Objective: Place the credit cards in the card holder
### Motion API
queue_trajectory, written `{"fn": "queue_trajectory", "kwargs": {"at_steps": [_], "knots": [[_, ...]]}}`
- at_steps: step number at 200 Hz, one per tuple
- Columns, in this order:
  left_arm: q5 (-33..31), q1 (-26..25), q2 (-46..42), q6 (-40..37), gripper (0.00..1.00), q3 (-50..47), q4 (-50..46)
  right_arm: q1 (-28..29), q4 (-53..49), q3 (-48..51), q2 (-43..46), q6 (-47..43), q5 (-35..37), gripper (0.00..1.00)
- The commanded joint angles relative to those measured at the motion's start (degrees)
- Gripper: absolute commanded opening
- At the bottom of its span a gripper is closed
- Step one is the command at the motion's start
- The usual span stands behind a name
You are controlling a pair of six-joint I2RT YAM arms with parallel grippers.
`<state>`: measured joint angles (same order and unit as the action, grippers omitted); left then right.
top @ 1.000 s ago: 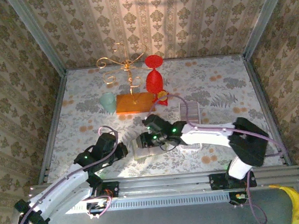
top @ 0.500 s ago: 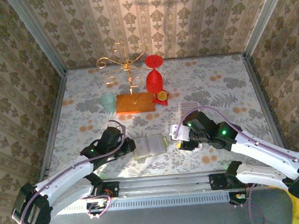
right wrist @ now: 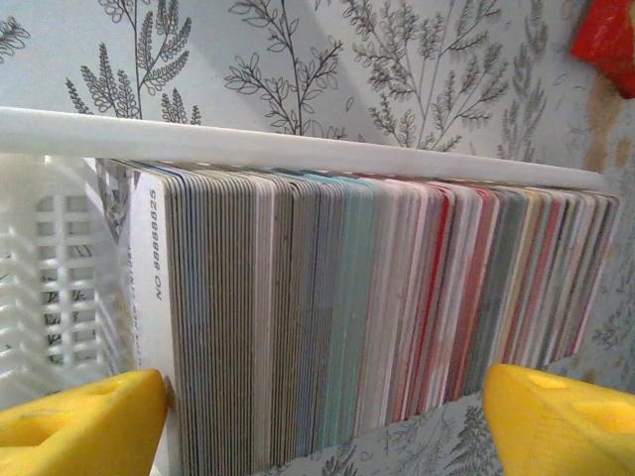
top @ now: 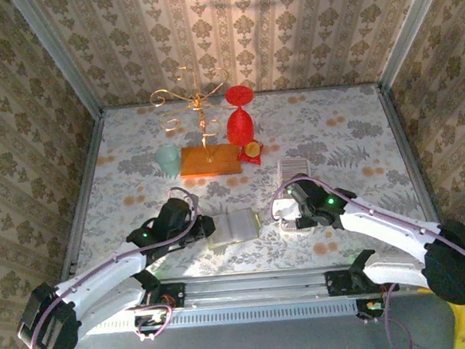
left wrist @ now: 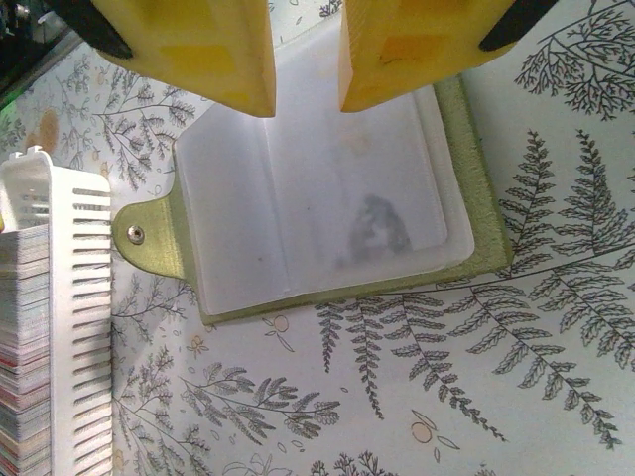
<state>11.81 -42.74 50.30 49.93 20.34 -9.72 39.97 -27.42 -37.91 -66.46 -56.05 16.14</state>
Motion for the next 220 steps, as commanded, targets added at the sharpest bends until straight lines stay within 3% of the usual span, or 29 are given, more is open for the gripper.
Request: {"fn": "queue_trajectory", "kwargs": {"at_steps": [1, 35, 102, 220], "knots": [[0.73, -0.37, -0.63, -0.01, 0.24, -0.91, 0.77, 0.1, 1.17, -2.38, -2.05, -0.4, 1.5, 0.85], [0.43, -0.32, -1.73, -0.1, 0.24, -1.35, -0.02, 0.88, 0.05, -3.04, -4.4, 0.73, -1.37, 0.85], [0.23, -0.32, -1.44, 0.56, 0.23, -1.49, 0.75, 2.98, 4.97, -2.68, -9.49, 2.35, 1.02, 0.83], [0.14, -0.46, -1.42, 1.31, 0.1, -2.45, 0.67, 4.68, 1.34, -0.66, -3.64, 2.26, 1.1, 0.33]]}}
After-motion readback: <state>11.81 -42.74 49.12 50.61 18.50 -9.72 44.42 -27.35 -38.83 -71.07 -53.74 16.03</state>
